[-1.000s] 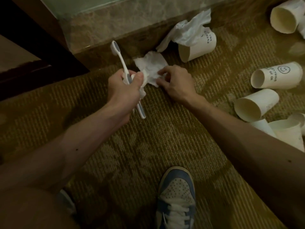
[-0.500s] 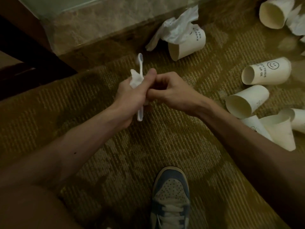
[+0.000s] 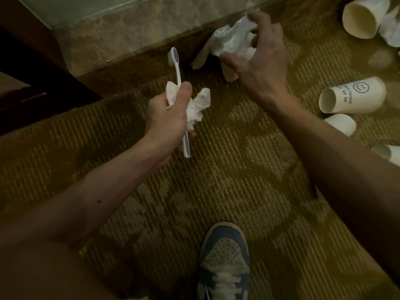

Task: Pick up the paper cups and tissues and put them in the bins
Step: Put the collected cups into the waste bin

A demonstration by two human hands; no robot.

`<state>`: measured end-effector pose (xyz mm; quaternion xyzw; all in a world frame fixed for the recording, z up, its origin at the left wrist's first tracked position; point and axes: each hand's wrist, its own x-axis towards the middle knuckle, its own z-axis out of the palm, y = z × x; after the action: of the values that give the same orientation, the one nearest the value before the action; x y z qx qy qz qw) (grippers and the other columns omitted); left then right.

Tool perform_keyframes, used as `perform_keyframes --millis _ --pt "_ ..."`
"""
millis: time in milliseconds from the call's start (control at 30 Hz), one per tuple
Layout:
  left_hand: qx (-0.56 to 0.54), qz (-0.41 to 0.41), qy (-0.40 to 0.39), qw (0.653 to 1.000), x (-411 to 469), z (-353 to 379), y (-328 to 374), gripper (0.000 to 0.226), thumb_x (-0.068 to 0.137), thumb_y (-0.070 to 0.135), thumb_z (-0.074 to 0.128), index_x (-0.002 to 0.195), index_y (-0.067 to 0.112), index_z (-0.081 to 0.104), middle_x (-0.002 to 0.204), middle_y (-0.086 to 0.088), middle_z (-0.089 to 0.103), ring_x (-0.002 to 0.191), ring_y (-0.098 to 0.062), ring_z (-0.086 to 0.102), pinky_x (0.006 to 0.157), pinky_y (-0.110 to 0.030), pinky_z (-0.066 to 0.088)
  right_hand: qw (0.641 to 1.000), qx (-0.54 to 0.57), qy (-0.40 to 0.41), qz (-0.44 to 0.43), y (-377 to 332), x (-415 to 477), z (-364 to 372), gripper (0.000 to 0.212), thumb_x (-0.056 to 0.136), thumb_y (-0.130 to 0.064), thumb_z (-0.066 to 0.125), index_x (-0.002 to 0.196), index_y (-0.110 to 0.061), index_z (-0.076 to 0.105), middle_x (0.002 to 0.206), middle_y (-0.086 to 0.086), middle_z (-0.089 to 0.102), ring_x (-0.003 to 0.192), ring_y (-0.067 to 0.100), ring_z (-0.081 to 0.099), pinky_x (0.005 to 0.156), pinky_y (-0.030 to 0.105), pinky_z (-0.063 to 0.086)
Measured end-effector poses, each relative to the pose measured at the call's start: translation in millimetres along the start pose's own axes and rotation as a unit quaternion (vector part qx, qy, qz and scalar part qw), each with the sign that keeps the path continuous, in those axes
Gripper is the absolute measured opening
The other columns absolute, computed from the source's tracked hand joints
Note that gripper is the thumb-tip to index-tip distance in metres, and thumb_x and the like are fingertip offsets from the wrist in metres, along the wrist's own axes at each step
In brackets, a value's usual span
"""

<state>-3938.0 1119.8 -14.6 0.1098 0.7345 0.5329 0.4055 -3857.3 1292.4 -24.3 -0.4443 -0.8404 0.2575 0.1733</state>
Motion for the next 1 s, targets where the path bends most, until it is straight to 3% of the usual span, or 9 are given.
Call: perform_keyframes --millis 67,167,300,400,600,700,767,900,1000 --pt "-0.002 0.004 0.003 1.0 0.5 -0.3 1.9 0.027 0.101 0.04 0.05 0.087 0.02 0.062 0.072 0.006 0.066 0.062 -0.005 0.065 0.049 -0.022 0.05 0.999 -0.042 -0.014 -0.008 4.3 11.1 4.2 0.051 0.086 -0.045 0.066 0.128 -0.019 0.055 0.124 0.002 0.052 0.11 0.013 0.053 0.091 0.025 0.046" --pt "-0.01 0.003 0.007 1.0 1.3 -2.9 2.8 0.026 0.101 0.041 0.05 0.092 0.02 0.063 0.083 0.0 0.068 0.068 -0.007 0.066 0.052 -0.022 0.051 0.999 -0.036 -0.019 -0.014 7.3 17.5 5.6 0.027 0.091 -0.036 0.064 0.109 -0.015 0.063 0.113 0.001 0.061 0.104 0.014 0.057 0.092 0.032 0.049" --pt "-0.027 -0.009 0.024 0.999 3.4 -5.7 3.9 0.026 0.1 0.041 0.052 0.099 0.017 0.064 0.088 0.0 0.069 0.073 -0.009 0.068 0.056 -0.024 0.053 0.999 0.046 -0.012 -0.013 -0.5 3.6 -0.8 0.016 0.091 -0.03 0.066 0.1 -0.018 0.065 0.101 -0.006 0.064 0.093 0.004 0.06 0.086 0.021 0.051" --pt "-0.029 -0.01 0.039 0.999 5.0 -5.9 4.9 0.025 0.101 0.04 0.05 0.097 0.02 0.064 0.09 0.001 0.072 0.078 -0.011 0.07 0.062 -0.029 0.059 0.982 0.177 -0.066 0.022 -9.9 -19.9 -10.0 0.005 0.09 -0.024 0.068 0.091 -0.02 0.065 0.092 -0.009 0.065 0.084 0.002 0.064 0.076 0.018 0.054" --pt "-0.025 -0.012 0.071 0.997 9.0 -7.5 7.9 0.03 0.1 0.045 0.049 0.1 0.02 0.065 0.093 0.001 0.075 0.085 -0.011 0.072 0.064 -0.026 0.058 0.843 0.433 -0.298 0.117 -8.2 -61.6 -27.1 0.005 0.088 -0.018 0.067 0.084 -0.015 0.068 0.085 -0.002 0.067 0.076 0.009 0.061 0.065 0.018 0.049" --pt "-0.029 -0.001 0.055 0.998 10.3 -6.6 8.6 0.036 0.1 0.048 0.048 0.105 0.017 0.065 0.099 -0.001 0.075 0.091 -0.014 0.072 0.079 -0.035 0.059 0.755 0.514 -0.384 0.133 -5.8 -70.2 -28.6 0.006 0.081 -0.022 0.069 0.079 -0.017 0.069 0.086 -0.001 0.066 0.08 0.013 0.06 0.068 0.021 0.05" --pt "-0.055 -0.015 0.026 0.998 8.5 -5.0 9.1 0.049 0.095 0.054 0.051 0.116 0.011 0.062 0.106 -0.005 0.074 0.097 -0.018 0.072 0.088 -0.042 0.057 0.724 0.534 -0.41 0.146 -7.1 -73.4 -25.1 0.006 0.08 -0.022 0.069 0.078 -0.017 0.069 0.084 -0.002 0.066 0.079 0.01 0.06 0.069 0.022 0.05" --pt "-0.064 -0.013 -0.052 0.997 -0.9 0.0 3.8 0.058 0.085 0.058 0.061 0.114 0.009 0.065 0.1 -0.01 0.075 0.092 -0.024 0.074 0.076 -0.039 0.059 0.764 0.499 -0.369 0.175 -15.5 -80.6 -8.0 0.005 0.085 -0.014 0.068 0.08 -0.013 0.067 0.079 -0.002 0.066 0.073 0.009 0.061 0.068 0.022 0.052" --pt "-0.064 -0.011 -0.012 0.998 -4.8 -0.7 -2.2 0.046 0.083 0.047 0.072 0.105 0.007 0.067 0.092 -0.007 0.076 0.087 -0.023 0.075 0.072 -0.04 0.06 0.788 0.481 -0.345 0.17 -24.8 -85.3 3.3 0.008 0.09 -0.005 0.063 0.085 -0.009 0.068 0.079 0.001 0.067 0.072 0.009 0.062 0.069 0.023 0.053"
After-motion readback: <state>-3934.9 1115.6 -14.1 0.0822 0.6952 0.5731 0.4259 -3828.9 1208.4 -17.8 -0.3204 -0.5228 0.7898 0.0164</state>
